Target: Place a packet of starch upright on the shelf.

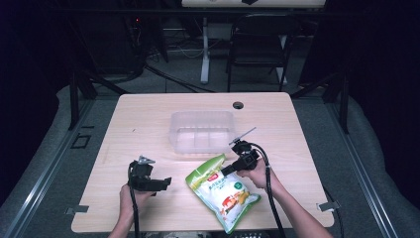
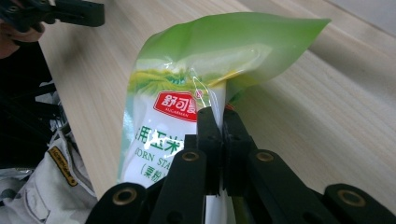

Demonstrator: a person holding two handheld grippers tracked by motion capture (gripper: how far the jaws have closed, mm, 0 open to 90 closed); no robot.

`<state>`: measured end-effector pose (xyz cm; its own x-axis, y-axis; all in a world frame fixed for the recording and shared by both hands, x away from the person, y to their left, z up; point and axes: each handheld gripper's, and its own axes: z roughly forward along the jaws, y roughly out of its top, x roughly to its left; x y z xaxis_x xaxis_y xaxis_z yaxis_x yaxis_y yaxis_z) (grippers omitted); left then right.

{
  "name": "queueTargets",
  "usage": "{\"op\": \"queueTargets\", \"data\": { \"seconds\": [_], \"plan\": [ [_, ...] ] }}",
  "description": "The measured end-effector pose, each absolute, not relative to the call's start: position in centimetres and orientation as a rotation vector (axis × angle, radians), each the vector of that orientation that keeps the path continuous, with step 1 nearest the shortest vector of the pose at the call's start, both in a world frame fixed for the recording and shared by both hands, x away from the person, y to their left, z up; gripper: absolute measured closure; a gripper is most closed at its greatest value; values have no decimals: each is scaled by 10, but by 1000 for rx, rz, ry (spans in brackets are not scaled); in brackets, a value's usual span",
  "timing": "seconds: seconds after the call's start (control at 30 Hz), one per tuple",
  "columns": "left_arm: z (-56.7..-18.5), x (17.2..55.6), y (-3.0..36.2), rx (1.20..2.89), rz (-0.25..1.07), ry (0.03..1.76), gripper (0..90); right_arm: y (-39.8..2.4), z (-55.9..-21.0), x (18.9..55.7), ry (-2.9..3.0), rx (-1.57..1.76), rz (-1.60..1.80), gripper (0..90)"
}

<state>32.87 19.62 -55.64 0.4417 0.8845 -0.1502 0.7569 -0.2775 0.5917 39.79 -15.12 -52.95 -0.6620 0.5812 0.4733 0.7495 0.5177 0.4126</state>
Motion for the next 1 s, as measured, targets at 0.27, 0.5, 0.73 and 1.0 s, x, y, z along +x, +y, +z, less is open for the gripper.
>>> {"op": "queueTargets", "data": {
  "seconds": [0.27, 0.5, 0.73, 1.0],
  "plan": [
    [-558, 328, 203, 2092, 283, 1386, 98, -157, -510, 387, -2504, -1113, -952, 885],
    [-560, 330, 207, 2102, 285, 1386, 83, -166, -493, 383, -2530, -1082, -1010, 887],
    [-559, 328, 213, 2067, 347, 1392, 71, -172, -478, 378, -2548, -1079, -1083, 889],
    [-559, 329, 212, 2080, 339, 1388, 71, -177, -462, 374, -2584, -1058, -1123, 891]
  ]
}}
